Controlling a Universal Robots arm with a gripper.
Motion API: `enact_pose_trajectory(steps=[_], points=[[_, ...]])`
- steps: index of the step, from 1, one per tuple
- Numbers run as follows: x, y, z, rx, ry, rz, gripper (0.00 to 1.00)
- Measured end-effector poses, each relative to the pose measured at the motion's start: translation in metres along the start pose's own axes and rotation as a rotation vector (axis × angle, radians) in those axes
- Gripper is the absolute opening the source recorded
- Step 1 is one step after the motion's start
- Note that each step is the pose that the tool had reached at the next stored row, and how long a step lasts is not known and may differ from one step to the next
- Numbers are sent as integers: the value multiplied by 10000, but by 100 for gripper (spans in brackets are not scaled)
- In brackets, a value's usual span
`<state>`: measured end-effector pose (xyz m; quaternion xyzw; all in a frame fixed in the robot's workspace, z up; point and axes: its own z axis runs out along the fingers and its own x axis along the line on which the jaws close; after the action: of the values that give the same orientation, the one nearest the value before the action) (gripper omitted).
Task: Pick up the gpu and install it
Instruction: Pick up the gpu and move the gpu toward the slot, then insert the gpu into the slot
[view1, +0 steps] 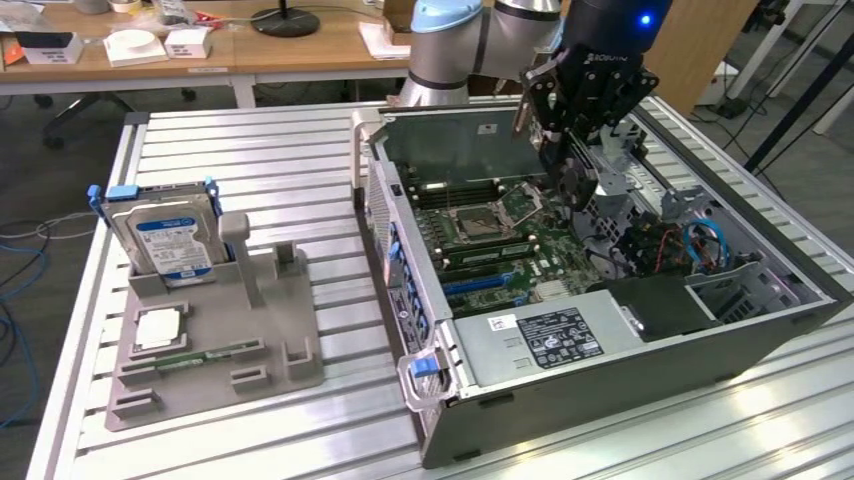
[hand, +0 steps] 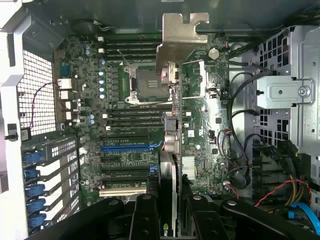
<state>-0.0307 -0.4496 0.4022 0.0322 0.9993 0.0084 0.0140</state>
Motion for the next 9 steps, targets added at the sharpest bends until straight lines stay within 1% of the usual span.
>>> enact_pose_trajectory(steps=[9], points=[[0, 0, 0, -1, 0, 0, 27]])
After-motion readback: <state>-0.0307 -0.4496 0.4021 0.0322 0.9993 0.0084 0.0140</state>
